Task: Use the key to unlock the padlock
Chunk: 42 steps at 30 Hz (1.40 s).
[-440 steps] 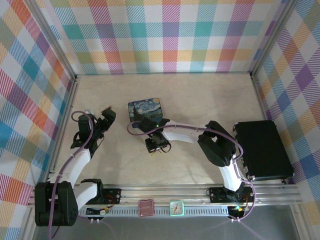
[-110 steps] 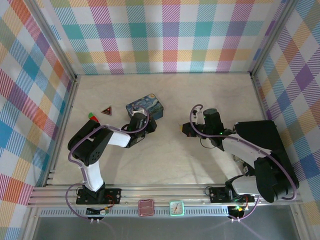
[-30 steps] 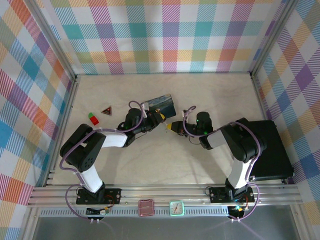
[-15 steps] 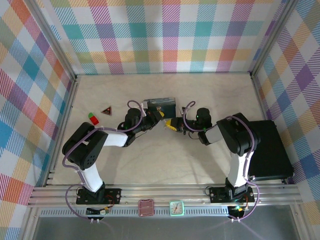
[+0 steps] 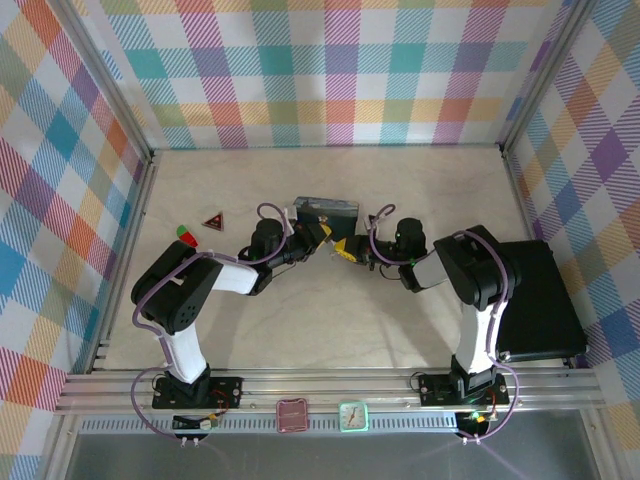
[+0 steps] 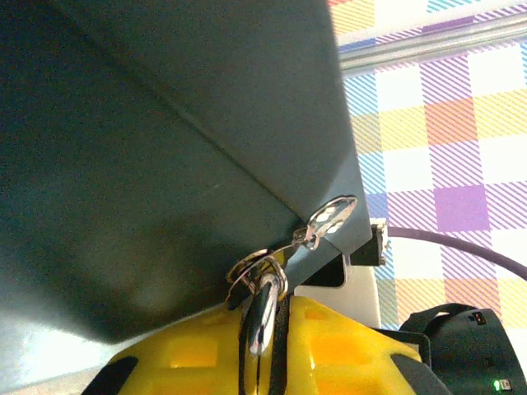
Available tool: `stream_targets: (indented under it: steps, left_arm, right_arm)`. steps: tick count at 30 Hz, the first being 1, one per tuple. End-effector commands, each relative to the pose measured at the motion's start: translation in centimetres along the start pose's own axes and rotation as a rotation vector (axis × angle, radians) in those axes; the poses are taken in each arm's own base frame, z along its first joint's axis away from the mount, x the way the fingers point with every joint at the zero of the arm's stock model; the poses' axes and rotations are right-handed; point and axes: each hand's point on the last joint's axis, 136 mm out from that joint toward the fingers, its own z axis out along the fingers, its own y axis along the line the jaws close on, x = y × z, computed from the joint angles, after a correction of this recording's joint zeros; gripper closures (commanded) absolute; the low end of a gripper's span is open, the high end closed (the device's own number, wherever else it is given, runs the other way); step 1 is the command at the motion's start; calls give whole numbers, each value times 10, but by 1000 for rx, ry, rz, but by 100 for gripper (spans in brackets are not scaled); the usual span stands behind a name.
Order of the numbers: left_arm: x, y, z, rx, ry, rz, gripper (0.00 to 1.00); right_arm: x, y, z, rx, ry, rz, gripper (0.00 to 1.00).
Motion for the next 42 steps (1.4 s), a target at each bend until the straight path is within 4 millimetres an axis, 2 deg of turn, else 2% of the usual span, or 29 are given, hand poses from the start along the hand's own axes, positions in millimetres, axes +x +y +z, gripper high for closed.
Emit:
stream_targets:
  steps: [1,6,11,13,15,19,23,26,30,34,37,39,42]
  left_arm:
    - [56,-60,-4,228,219,81,100]
    - [56,-60,-3,239,215,83,100]
    - [53,-62,-1,238,180,78,100]
    - [51,-67,-1,251,168,103,100]
    - [50,-69,-1,273,158,138,100]
    - [48,-72,4,347,138,158,100]
    - [45,-72,9,356,121,206,100]
    - [43,-73,9,357,102,243,100]
    - [42,-71,13,360,90,278,100]
    - [39,-67,15,348,61,310,100]
    - [36,-67,17,346,50,315,100]
    - [36,-68,18,346,51,305,100]
    - [35,-65,19,336,45,295,100]
  right_arm:
    - [-27,-16,-8,96,-163,42,100]
    - [-26,-22,-13,123,-199,198,100]
    - [-20,-19,-12,147,-233,208,100]
    - [-19,-17,-14,120,-256,263,100]
    - [-20,-9,-17,50,-279,333,100]
    - [-12,21,-18,-131,-266,547,100]
    - [-2,55,-14,-207,-204,671,100]
    - [-1,71,-13,-256,-198,776,100]
    - [-9,91,-12,-322,-208,850,100]
    - [-18,109,-8,-369,-208,841,100]
    - [-17,104,-2,-354,-202,841,100]
    - [-15,89,0,-320,-208,839,100]
    - [-14,54,2,-237,-227,813,100]
